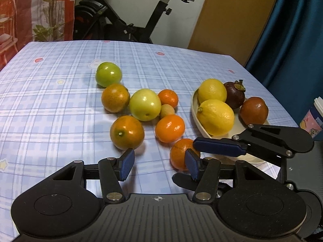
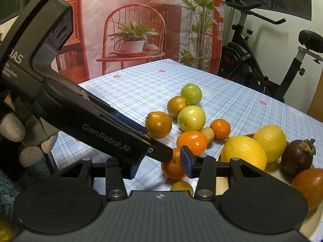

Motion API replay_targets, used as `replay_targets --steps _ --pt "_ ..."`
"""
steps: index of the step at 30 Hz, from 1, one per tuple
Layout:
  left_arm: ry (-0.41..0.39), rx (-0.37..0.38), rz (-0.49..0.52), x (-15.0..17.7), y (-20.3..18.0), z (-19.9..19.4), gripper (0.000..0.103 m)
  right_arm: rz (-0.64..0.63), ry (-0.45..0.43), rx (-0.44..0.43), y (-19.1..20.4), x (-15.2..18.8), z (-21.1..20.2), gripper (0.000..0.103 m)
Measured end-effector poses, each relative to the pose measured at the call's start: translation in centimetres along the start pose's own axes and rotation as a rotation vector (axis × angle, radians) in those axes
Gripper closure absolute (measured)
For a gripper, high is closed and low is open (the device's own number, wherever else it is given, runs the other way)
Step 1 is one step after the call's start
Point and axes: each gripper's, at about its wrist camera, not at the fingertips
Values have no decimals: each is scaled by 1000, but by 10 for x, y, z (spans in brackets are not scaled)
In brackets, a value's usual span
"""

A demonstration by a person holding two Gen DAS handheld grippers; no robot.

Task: Organize fruits
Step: 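Lower the right gripper around the orange tangerine and close it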

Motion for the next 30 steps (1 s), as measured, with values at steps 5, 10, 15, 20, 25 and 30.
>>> replay_targets --steps 5,10,15,20,25,30 --pt "6 -32 -1 0 0 2 44 -6 6 16 0 1 2 54" --pt "0 -38 -18 0 2 1 45 -24 12 43 1 2 5 52" --pt "-23 -36 -46 -1 6 -2 46 -20 26 80 -4 1 10 52" --pt "-46 -34 -65 -3 9 -5 47 -25 49 117 -10 0 19 54" --pt "-61 -36 -80 -5 10 -7 47 -96 63 162 -4 4 25 56" --pt "-67 -38 -81 -6 11 -9 47 -213 78 223 5 8 32 63"
Point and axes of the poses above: each gripper's, at about its wrist camera, not at the fingertips, and z roughly the way its jaws point, y to its left, x to its underside, and after that the axes turned 3 degrees about y, right-handed
